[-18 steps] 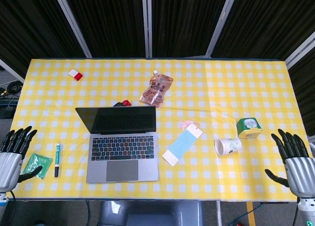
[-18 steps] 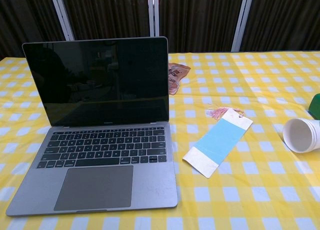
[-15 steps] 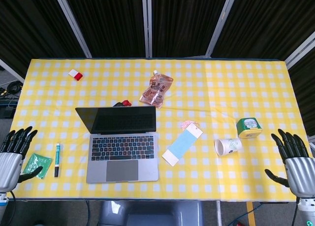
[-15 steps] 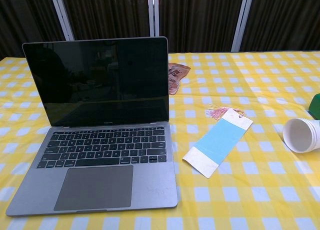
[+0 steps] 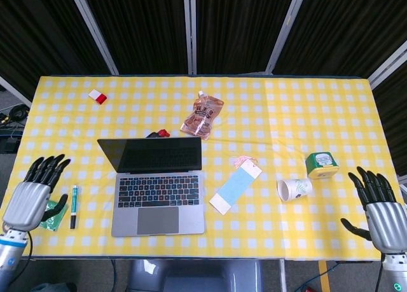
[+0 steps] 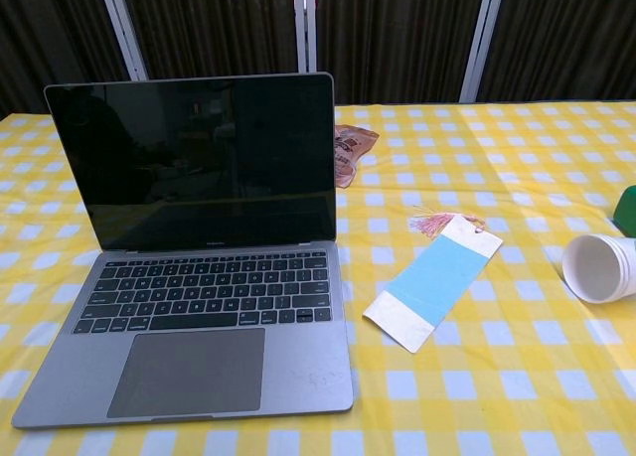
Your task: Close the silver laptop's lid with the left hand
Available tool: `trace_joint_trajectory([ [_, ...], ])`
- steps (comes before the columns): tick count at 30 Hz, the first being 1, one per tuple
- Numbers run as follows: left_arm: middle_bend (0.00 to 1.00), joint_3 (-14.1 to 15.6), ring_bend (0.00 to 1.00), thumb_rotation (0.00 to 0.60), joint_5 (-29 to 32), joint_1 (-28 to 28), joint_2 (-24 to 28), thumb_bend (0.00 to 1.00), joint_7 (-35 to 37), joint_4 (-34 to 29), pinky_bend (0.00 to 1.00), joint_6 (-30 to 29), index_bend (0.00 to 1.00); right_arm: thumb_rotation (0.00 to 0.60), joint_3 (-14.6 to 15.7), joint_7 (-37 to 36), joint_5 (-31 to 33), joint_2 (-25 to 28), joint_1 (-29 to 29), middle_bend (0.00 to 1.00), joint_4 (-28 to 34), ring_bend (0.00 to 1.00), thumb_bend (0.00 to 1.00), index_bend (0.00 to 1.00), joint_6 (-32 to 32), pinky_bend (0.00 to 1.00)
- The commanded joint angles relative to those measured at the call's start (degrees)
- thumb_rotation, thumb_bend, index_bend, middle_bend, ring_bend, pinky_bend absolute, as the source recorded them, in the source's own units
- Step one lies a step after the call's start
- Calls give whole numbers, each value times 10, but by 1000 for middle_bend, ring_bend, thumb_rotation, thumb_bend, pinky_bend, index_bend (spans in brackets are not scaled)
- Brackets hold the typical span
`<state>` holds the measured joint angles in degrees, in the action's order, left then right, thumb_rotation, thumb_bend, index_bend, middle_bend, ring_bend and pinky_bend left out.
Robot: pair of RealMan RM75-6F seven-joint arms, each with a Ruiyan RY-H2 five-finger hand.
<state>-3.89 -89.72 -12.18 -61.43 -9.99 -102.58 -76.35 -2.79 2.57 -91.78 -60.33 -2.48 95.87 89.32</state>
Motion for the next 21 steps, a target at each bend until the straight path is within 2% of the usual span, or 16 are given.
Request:
trace_joint_trajectory([
  [1, 0, -61, 0, 600, 64, -87, 1, 1000, -47, -25, 0, 93, 0, 600, -4, 2, 8, -2, -1, 0, -3, 0, 0, 0, -2, 0],
  [3, 0, -89, 0, 600, 108, -122, -9, 1000, -83, -35, 0, 124, 0, 600, -7, 3, 16, -5, -2, 0, -4, 0, 0, 0, -4, 0],
  [5, 0, -112, 0, 600, 159, -155, -12, 1000, -89, -48, 0, 164, 0, 600, -8, 6, 24, -8, -4, 0, -7, 0, 0, 0, -12, 0],
  [9, 0, -138, 0, 600, 227, -208, -19, 1000, -109, -51, 17, 213, 0, 600, -9, 13, 36, -13, -8, 0, -11, 0, 0, 0, -25, 0],
  [12, 2, -145, 46, 600, 256, -236, -30, 1000, -118, -41, 120, 235, 19, 600, -12, 16, 44, -15, -10, 0, -13, 0, 0, 0, -30, 0],
  [14, 27, -152, 104, 600, 296, -269, -45, 1000, -101, -25, 183, 280, 65, 600, -15, 22, 54, -18, -11, 0, -15, 0, 0, 0, -33, 0],
  [18, 139, -153, 234, 600, 330, -294, -48, 1000, -76, -13, 291, 313, 164, 600, -15, 28, 61, -20, -11, 0, -16, 0, 0, 0, -38, 0],
  [21, 184, -148, 278, 600, 343, -305, -43, 1000, -62, -8, 330, 331, 207, 600, -15, 29, 65, -21, -10, 0, -17, 0, 0, 0, -38, 0],
])
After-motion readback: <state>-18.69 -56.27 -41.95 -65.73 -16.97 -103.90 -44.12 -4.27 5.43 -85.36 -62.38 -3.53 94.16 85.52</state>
